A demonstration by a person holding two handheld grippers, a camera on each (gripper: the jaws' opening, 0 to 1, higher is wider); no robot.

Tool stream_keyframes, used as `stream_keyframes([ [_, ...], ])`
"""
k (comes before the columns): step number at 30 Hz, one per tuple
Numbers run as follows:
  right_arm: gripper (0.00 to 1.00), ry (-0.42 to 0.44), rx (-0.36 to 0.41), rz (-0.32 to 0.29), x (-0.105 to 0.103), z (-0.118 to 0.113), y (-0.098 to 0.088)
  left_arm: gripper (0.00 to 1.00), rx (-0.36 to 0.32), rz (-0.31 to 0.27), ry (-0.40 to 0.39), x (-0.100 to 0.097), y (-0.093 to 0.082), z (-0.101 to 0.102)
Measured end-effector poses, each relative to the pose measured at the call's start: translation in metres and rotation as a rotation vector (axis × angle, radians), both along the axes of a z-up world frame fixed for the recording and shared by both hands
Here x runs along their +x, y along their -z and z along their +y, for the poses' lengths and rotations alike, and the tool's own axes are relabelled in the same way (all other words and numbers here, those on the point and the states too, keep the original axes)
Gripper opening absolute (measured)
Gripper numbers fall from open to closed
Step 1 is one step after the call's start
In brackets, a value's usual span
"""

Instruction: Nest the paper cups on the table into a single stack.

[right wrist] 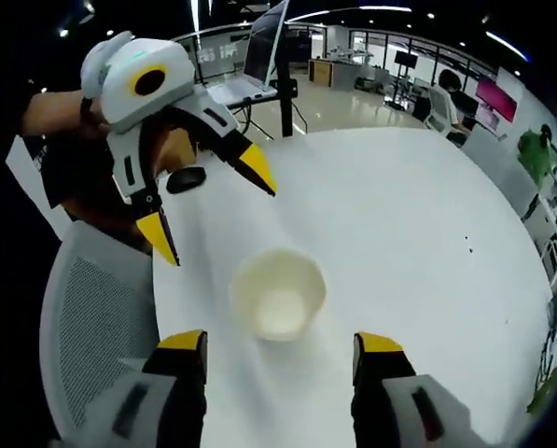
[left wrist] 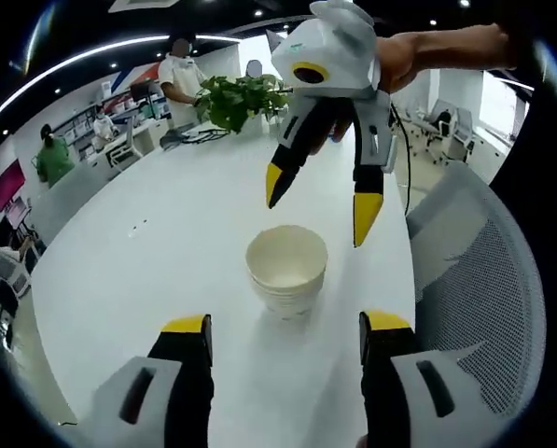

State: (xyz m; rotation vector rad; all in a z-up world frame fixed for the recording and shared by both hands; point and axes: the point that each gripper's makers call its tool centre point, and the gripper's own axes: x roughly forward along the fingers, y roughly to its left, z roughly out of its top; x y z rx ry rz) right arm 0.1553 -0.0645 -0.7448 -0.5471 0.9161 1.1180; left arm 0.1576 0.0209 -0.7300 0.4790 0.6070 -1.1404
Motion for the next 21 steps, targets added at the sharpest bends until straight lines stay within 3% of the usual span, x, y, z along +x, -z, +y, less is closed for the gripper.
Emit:
stream_keyframes([
  [7, 0.64, 0.025, 0.047, -0.011, 0.005, 0.002, 0.012, 0.63, 0.022, 0.012, 0.024, 0.007, 0.012, -0.006],
  [21, 0.64, -0.013, 0.052, -0.026, 0.006, 0.007, 0.023, 0.62, 0.045, 0.037, 0.062, 0.009, 0.032, -0.023],
])
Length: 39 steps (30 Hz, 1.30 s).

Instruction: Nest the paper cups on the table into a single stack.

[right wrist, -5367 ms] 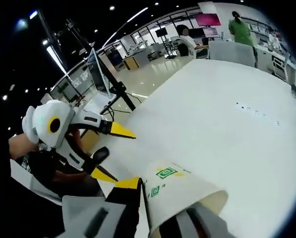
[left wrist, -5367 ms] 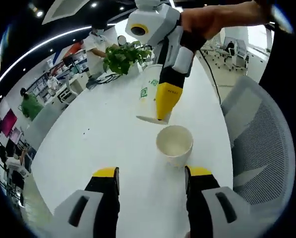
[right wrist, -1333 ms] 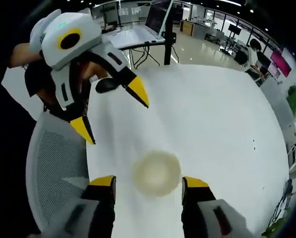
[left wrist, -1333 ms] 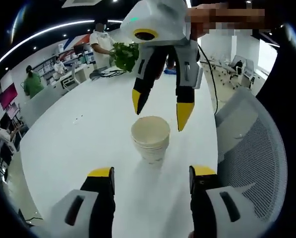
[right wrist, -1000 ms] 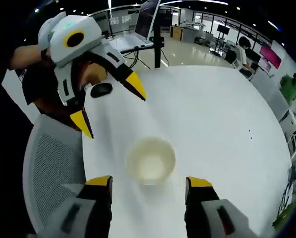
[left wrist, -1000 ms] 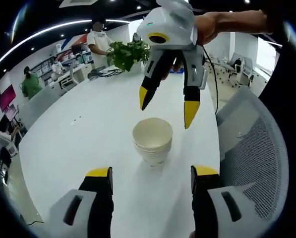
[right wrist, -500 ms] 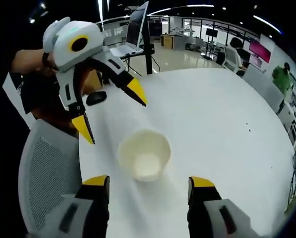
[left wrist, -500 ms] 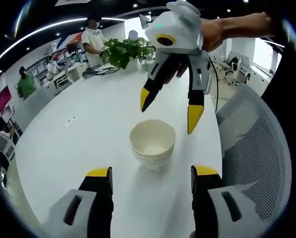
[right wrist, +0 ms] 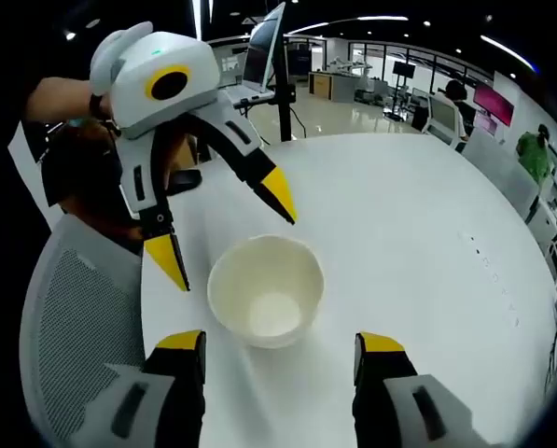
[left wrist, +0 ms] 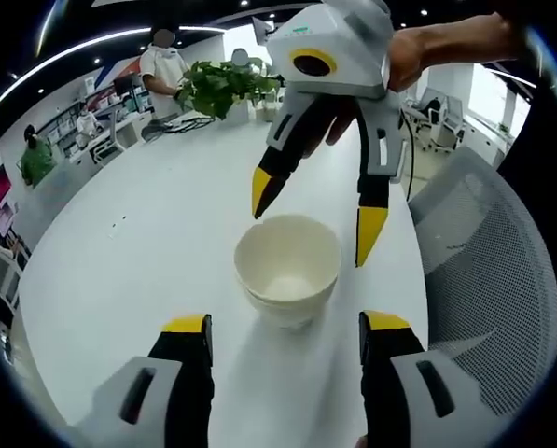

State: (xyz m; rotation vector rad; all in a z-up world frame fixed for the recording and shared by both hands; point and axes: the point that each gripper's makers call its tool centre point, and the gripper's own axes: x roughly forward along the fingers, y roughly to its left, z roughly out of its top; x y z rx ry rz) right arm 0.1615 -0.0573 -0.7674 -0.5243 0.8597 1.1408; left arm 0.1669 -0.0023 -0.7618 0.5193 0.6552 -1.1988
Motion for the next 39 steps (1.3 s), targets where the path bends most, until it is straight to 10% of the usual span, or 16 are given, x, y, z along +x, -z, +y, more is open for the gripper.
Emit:
stream_keyframes([
  [23, 0.37, -0.102, -0.009, -0.005, -0.001, 0.013, 0.019, 0.40, 0.021, -0.019, 0.083, 0.004, 0.021, -0.017],
  [39, 0.36, -0.096, -0.002, -0.032, 0.029, 0.017, 0.013, 0.40, 0.008, -0.025, 0.058, 0.035, 0.012, -0.018],
])
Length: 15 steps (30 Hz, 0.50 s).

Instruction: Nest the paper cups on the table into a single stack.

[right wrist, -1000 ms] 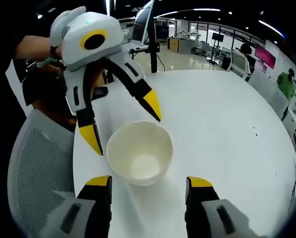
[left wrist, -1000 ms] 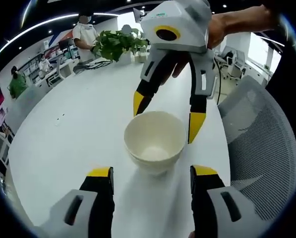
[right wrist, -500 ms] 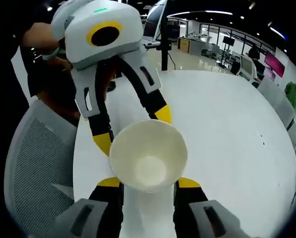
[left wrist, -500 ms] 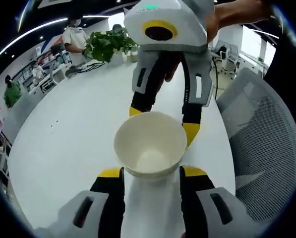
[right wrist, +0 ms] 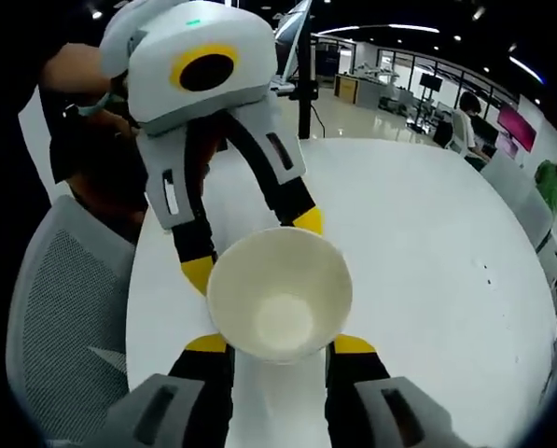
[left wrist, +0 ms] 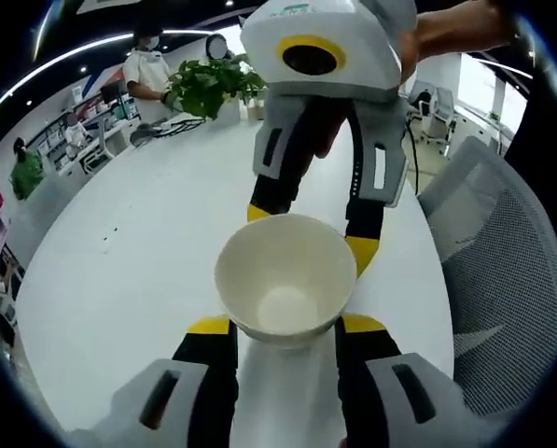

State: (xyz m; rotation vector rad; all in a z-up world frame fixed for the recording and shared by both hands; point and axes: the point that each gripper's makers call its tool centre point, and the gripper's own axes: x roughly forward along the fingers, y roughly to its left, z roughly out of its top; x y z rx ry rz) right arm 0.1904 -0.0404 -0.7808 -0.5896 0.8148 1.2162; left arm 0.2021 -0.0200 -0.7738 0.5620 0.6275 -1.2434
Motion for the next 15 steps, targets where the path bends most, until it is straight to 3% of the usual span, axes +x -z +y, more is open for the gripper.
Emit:
stream_keyframes([
  [4, 0.36, 0.010, 0.000, -0.003, 0.014, 0.000, 0.001, 0.40, 0.001, -0.008, -0.002, 0.009, -0.005, -0.003],
  [10, 0.36, 0.006, -0.008, -0.015, 0.034, -0.004, -0.002, 0.40, -0.008, -0.016, -0.020, 0.038, -0.002, -0.002],
  [15, 0.36, 0.015, -0.007, -0.016, 0.046, -0.005, -0.003, 0.40, -0.009, -0.011, -0.021, 0.045, -0.009, -0.007],
])
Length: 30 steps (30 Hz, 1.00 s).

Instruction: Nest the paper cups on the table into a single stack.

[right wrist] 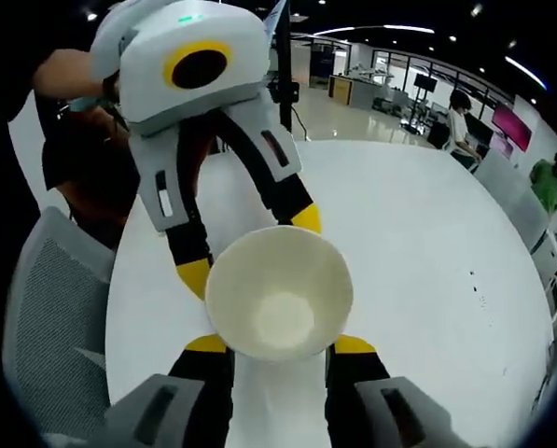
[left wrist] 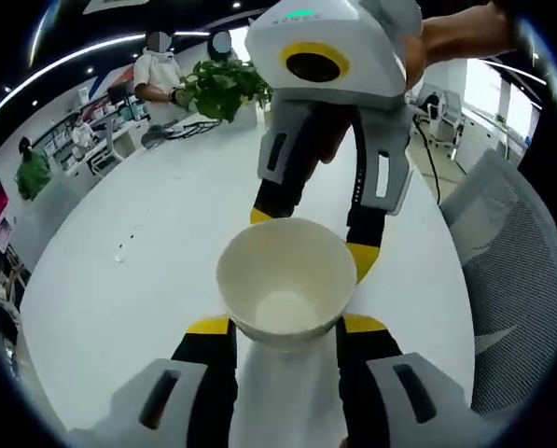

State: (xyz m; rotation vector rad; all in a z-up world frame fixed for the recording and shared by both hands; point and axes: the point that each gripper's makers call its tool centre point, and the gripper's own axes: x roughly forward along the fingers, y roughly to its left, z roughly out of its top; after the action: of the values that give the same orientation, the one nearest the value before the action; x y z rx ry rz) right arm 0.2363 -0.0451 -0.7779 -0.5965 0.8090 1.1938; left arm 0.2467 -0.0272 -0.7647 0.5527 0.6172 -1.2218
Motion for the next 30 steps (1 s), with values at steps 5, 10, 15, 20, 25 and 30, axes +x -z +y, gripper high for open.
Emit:
stream_keyframes([
  [5, 0.36, 0.013, -0.003, -0.001, 0.013, -0.002, 0.001, 0.40, -0.004, 0.007, -0.005, 0.011, 0.003, -0.002],
  [10, 0.36, 0.016, -0.013, 0.002, 0.023, -0.005, 0.005, 0.40, -0.002, 0.013, -0.006, 0.022, 0.009, -0.003],
  [15, 0.36, 0.026, -0.013, 0.013, 0.031, -0.005, 0.007, 0.41, -0.004, 0.017, -0.009, 0.033, 0.014, -0.004],
  [20, 0.36, 0.027, -0.018, 0.014, 0.034, -0.006, 0.009, 0.41, -0.002, 0.025, -0.004, 0.034, 0.017, -0.006],
  [25, 0.36, 0.037, -0.008, 0.019, 0.035, -0.006, 0.009, 0.42, -0.011, 0.033, -0.009, 0.036, 0.018, -0.005],
  [30, 0.37, 0.046, 0.001, 0.023, 0.034, -0.004, 0.008, 0.44, -0.006, 0.029, -0.007, 0.034, 0.015, -0.006],
])
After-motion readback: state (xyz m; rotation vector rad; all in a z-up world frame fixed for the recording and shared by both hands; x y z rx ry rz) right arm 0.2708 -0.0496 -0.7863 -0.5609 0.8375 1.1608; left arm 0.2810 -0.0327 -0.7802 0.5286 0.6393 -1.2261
